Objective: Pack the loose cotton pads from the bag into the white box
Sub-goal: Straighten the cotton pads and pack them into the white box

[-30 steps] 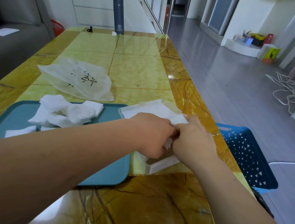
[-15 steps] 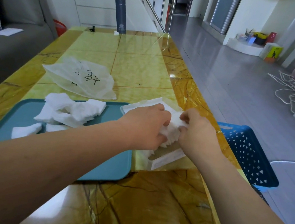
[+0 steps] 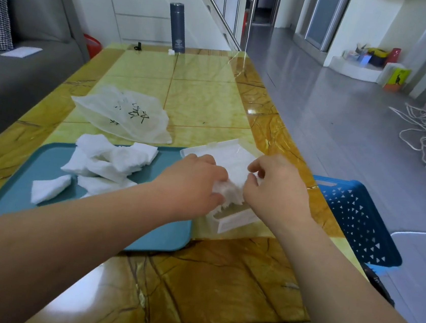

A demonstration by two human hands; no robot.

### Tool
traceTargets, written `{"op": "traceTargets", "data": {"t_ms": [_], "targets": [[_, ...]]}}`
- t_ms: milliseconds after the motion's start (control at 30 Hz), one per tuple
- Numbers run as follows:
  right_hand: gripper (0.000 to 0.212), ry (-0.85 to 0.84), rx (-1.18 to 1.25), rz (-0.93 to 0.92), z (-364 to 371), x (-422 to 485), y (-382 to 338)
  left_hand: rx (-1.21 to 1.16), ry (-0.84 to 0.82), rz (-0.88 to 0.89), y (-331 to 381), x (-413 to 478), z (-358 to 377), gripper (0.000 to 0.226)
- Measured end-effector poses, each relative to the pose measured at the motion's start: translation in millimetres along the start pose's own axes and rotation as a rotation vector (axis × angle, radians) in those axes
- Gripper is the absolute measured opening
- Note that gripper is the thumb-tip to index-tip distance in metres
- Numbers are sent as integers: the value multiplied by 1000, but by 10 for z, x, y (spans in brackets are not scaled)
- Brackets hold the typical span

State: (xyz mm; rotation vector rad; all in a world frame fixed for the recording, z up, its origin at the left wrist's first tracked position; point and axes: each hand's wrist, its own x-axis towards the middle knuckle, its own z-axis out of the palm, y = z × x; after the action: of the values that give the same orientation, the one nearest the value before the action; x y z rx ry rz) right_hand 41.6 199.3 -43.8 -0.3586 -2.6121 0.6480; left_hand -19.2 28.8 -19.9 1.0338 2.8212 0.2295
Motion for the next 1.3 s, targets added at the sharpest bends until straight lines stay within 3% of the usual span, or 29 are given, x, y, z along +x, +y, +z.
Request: {"op": "traceTargets", "data": {"t_ms": [133,333,500,667,833,933,1033,1133,1300], "targets": [[8,-192,41,26,5,-48,-59,-31,14,-6,-71,122,8,36],[19,-322,-29,17,77,-1,-118,-20,12,4,-129,242,-73,37],[26,-272,-102,40,91,37,-291,-162,88,-24,-227,56,-60,41],[26,-166,-39,-83,198,-43,-865,-265,254,-48,-483,-452,-24,41],[17,-338,184,-235,532,-284,-1459,-327,485,-124,-1058,-1108,31,30],[16,-446,243,-284,769,-418,-1718,-265,621,-337,-1490,-1438,-19,20],[30,-470,216,-307,1014,-479,-1890,-202,479,-571,-1879,-1661,24,37],[46,-471,187,-407,1171,-489,-1904,-241,286,-629,-1995,-1691,122,54],[53,-556,124,-394,1191,-487,-1709,-141,251,-557,-1973,-1485,187,34]]}}
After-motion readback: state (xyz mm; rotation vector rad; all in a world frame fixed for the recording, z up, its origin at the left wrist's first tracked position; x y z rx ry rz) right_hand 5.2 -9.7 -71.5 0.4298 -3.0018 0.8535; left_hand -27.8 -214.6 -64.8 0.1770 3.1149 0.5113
